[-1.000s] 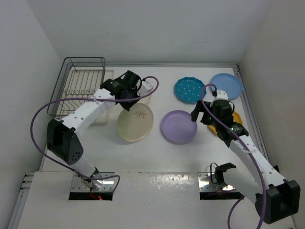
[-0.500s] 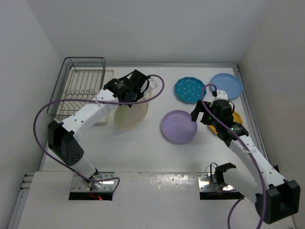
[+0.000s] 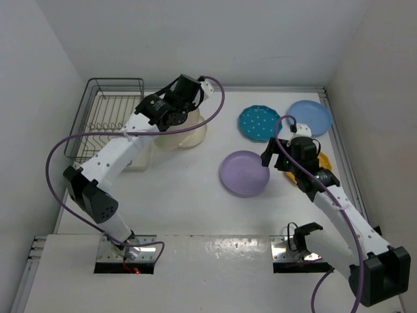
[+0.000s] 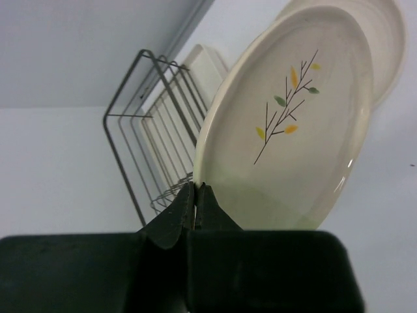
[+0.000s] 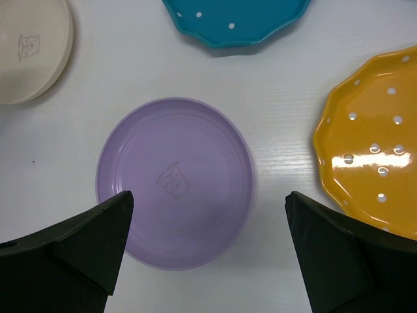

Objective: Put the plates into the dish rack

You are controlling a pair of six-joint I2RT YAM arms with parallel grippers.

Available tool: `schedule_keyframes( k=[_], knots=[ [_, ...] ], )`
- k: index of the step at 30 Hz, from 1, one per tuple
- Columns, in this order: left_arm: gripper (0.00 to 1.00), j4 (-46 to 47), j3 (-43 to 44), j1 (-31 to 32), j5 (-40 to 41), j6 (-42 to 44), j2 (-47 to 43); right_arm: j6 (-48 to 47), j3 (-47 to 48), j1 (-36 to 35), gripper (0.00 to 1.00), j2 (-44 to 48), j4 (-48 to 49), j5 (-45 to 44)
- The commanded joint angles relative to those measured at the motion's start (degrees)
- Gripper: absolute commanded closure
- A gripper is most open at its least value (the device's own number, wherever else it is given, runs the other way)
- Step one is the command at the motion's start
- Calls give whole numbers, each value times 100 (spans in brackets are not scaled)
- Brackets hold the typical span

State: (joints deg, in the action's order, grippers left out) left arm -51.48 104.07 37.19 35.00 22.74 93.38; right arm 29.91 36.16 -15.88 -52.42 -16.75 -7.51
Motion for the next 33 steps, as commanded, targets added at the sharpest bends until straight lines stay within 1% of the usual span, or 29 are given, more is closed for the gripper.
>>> schedule_keyframes(
  k=[1, 3, 8, 14, 18, 19, 26, 30, 33],
  knots=[
    [100, 823, 482, -106, 858, 502, 30, -38, -74, 6, 0, 127, 146, -75],
    [100, 982, 675, -282, 859, 687, 92, -38, -83, 23, 0, 136, 164, -75],
    [100, 1298, 1299, -537, 1297, 1118, 286, -29, -118, 15, 0, 136, 146, -67],
    [100, 1975, 1300, -950, 1658, 1750, 286, -29, -109, 15, 0, 101, 181, -49],
    [100, 2388, 1300, -1310, 1826, 2120, 171, -3, -127, -3, 0, 75, 181, -31],
    [100, 2545, 1300, -1502, 1826, 2233, 110, -20, -118, 14, 0, 74, 199, -31],
    [100, 2872, 896, -2364, 1764, 2419, -144, -20, -127, 6, 0, -5, 234, 39],
    [100, 2977, 528, -2708, 1615, 2419, -312, -29, -66, 15, 0, -119, 278, 100],
    [100, 2978, 229, -2883, 1361, 2419, -522, -29, -13, 15, 0, -206, 295, 144]
  ],
)
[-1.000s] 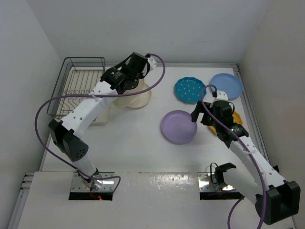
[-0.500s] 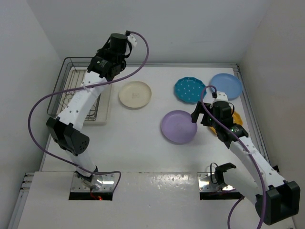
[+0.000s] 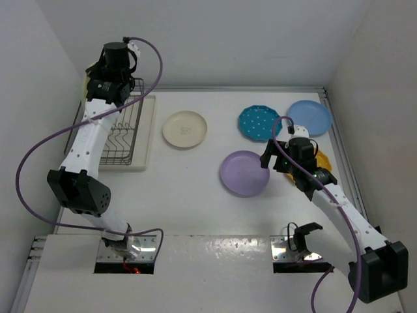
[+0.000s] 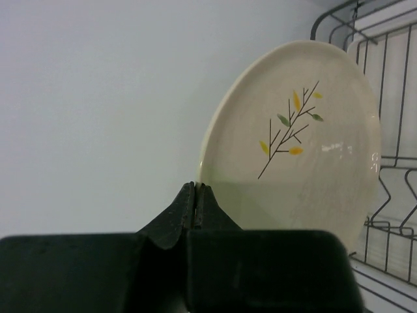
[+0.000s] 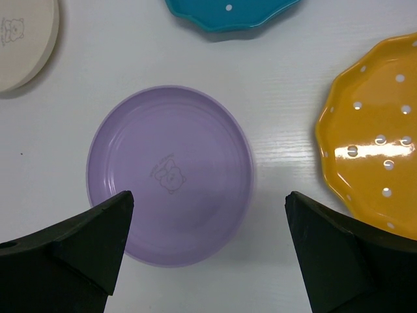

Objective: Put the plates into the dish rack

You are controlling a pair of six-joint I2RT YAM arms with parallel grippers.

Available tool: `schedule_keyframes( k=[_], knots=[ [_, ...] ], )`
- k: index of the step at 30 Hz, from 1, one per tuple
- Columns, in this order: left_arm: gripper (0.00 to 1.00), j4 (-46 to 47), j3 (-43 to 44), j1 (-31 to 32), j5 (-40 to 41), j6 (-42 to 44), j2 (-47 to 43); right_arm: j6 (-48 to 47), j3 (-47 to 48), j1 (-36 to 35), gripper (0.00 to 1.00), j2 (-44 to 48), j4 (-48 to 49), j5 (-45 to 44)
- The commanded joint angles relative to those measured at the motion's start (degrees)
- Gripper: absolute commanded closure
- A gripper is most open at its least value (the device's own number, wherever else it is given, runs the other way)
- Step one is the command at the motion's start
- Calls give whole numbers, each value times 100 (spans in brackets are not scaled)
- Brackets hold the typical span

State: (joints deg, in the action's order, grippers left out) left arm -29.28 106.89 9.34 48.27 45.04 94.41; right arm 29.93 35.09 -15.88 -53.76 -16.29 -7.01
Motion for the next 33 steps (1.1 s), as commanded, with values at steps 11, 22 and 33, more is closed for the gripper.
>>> schedule_keyframes(
  k=[11, 22, 33],
  knots=[
    [100, 1513, -1135, -618, 33, 638, -854, -93, 226, 6, 0, -188, 162, 138],
    [100, 1899, -1505, -934, -282, 981, -960, -128, 498, 15, 0, -311, -32, 129],
    [100, 2295, -1759, -1277, -529, 1236, -855, -40, 604, 6, 0, -241, -199, 50]
  ],
)
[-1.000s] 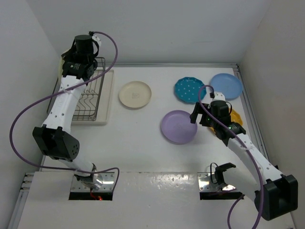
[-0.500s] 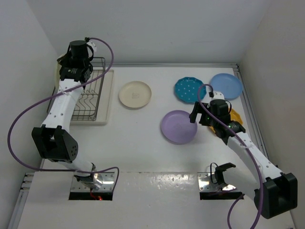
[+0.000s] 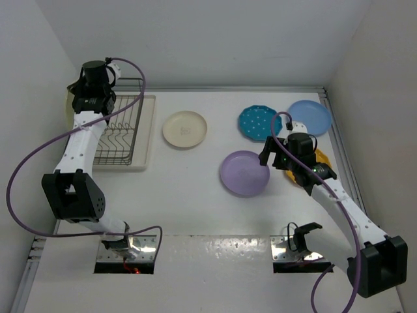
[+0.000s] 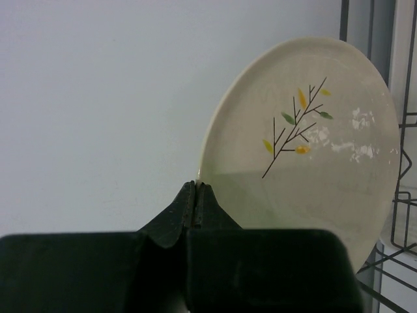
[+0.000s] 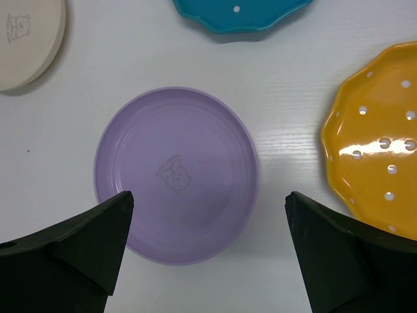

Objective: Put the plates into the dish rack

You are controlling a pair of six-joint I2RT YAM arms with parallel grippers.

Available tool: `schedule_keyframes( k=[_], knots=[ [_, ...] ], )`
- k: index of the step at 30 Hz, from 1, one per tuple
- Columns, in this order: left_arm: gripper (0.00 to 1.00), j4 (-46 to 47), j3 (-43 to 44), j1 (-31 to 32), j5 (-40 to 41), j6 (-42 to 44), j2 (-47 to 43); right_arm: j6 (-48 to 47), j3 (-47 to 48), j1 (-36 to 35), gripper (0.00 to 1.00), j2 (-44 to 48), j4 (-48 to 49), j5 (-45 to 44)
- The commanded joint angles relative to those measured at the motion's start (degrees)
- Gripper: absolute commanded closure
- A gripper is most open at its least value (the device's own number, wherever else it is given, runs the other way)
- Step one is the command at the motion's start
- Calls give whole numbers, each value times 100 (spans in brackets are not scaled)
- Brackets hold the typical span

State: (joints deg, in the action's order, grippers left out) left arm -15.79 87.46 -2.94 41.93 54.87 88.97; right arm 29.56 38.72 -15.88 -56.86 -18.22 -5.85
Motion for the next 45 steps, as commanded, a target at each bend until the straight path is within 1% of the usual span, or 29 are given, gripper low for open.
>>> schedule_keyframes(
  k=[1, 6, 16, 23, 35, 36, 45],
  knots=[
    [100, 1007, 184, -110, 105, 304, -310, -12, 233, 6, 0, 79, -41, -74],
    [100, 1315, -19, -285, 52, 428, -135, -12, 233, 6, 0, 123, -103, -145],
    [100, 1439, 34, -400, -54, 542, 33, -12, 312, 15, 0, 123, -200, -215],
    [100, 1553, -19, -611, -167, 648, 86, -21, 382, 15, 0, 149, -279, -259],
    [100, 1711, -71, -664, -168, 753, 191, -65, 435, -3, 0, 219, -402, -364],
    [100, 1711, -71, -664, -220, 753, 191, -73, 435, 14, 0, 254, -402, -469],
    [100, 1852, -370, -778, -221, 753, 191, -100, 461, -3, 0, 351, -455, -452]
  ],
)
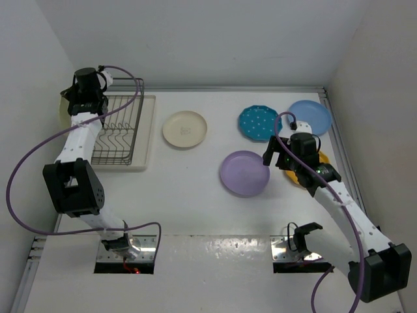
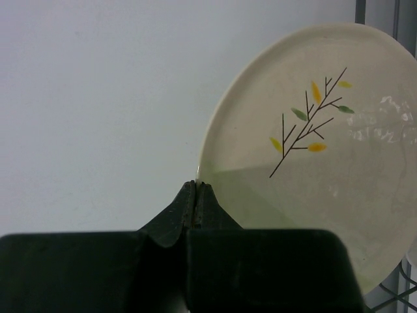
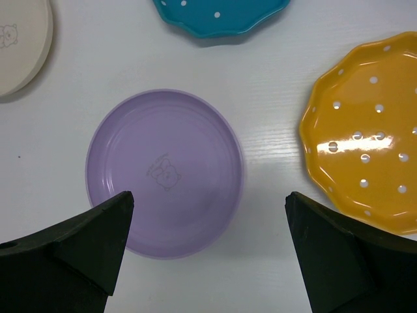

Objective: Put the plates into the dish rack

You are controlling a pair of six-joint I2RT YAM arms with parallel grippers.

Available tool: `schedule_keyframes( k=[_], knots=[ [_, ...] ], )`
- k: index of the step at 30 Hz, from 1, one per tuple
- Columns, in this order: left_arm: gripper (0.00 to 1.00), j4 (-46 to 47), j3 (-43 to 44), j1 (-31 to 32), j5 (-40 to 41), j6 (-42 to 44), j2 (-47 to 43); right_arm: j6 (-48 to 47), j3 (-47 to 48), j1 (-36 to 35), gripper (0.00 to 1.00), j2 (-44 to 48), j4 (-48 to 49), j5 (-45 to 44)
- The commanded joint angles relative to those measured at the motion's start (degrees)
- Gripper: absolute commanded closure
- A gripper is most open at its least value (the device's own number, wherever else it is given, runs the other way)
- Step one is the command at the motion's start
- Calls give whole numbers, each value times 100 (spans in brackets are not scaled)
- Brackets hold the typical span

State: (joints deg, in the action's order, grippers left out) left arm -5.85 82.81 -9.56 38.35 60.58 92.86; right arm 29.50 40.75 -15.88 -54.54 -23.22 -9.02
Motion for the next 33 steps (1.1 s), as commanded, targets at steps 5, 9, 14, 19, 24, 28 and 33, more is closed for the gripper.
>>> schedule_keyframes(
  k=[5, 9, 14, 19, 24, 28, 33],
  knots=[
    [100, 621, 95, -116, 85, -45, -198, -119, 249, 6, 0, 155, 37, -179],
    [100, 435, -176, -221, -37, -545, -198, -93, 223, 15, 0, 181, 54, -197],
    [100, 269, -370, -335, -38, -1030, -32, -137, 223, 15, 0, 172, 55, -197],
    [100, 216, -485, -450, -143, -1302, 22, -128, 188, 6, 0, 190, 72, -180],
    [100, 110, -485, -634, -249, -1469, 74, -111, 161, -3, 0, 190, 98, -179],
    [100, 57, -485, -704, -424, -1601, 145, -111, 187, 15, 0, 199, 116, -162],
    [100, 180, -485, -880, -477, -1663, 320, -120, 205, 15, 0, 172, 81, -162]
  ],
)
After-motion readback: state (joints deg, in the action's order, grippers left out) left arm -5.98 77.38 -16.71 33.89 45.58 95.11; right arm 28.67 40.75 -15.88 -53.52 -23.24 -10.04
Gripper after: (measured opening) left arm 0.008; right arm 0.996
